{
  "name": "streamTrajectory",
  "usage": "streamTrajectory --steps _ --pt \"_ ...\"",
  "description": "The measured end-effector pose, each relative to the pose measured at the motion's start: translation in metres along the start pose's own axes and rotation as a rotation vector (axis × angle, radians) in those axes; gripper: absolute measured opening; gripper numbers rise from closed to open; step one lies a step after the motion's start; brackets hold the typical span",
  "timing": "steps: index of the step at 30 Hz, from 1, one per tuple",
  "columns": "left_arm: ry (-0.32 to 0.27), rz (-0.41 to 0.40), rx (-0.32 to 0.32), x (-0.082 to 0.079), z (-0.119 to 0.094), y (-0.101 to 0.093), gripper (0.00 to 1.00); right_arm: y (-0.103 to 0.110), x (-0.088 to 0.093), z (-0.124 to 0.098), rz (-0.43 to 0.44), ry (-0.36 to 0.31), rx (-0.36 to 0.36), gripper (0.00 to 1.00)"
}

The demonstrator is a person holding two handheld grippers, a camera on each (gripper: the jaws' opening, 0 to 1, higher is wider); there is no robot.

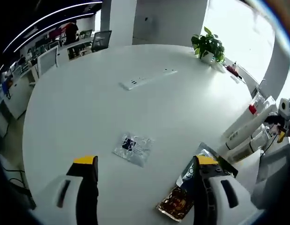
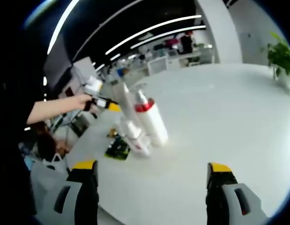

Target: Arrange the skincare products in the storage area until every visible bottle or jar stands upright without overlapping.

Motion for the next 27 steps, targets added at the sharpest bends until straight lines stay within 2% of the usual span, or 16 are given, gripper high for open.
streamTrajectory --steps 8,15,19,27 --pt "0.036 0.030 0.006 0.006 0.023 0.005 0.72 -0.007 0.002 0.002 0.006 0.013 0.017 0.98" --pt "0.067 0.044 0.009 0.010 0.033 0.013 0.72 -0.008 0.007 0.009 0.019 0.026 0.018 0.98" --pt "0.080 0.076 0.013 0.008 0.039 0.017 0.73 -0.008 0.006 0.011 0.026 0.020 0.017 0.98" --pt "0.073 0.146 0.037 -0.001 0.051 0.017 0.68 -0.011 0.010 0.014 0.038 0.028 0.021 0.98"
Point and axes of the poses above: the point that each gripper's makers call its tool centre point, and the gripper's own axes: z roughly forward along the fingers, y roughly to its left, x roughly out of its underside, the point moved 7 cm from there along -z, roughly backward along the fingers, and after that the axes turned 2 degrees about -y, right-handed, at the moved point
